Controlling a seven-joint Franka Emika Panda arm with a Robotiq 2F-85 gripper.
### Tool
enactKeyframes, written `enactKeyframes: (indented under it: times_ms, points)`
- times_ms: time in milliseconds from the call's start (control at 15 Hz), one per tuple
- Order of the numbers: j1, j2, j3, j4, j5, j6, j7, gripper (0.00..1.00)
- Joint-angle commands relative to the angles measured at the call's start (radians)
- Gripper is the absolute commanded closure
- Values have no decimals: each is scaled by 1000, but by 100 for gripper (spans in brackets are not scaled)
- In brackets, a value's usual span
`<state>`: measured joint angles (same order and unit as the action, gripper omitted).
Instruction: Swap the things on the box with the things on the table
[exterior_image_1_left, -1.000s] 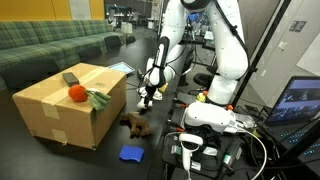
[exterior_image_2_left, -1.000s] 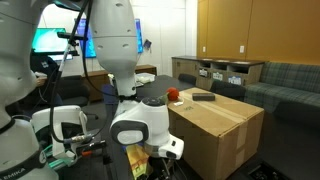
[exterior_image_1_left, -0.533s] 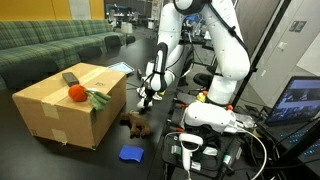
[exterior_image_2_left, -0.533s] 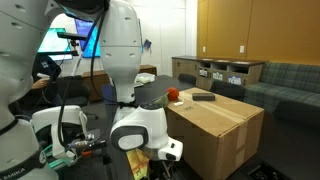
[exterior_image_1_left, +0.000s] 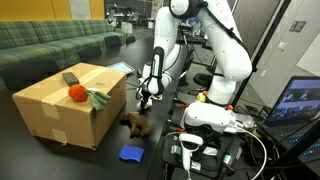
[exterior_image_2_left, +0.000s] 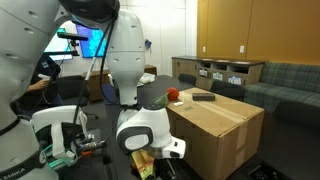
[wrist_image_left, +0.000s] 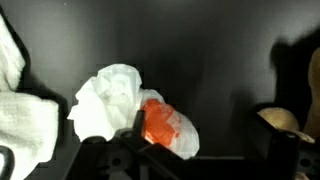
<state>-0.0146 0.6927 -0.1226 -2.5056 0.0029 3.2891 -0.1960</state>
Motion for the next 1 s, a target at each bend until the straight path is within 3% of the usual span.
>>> enactKeyframes:
  times_ms: [0, 467, 933]
  points:
    - [40, 36, -52, 39, -19, 34, 31, 0]
    - [47, 71, -108, 107, -24, 20, 25, 0]
    - [16, 148, -106, 184, -31, -12, 23, 0]
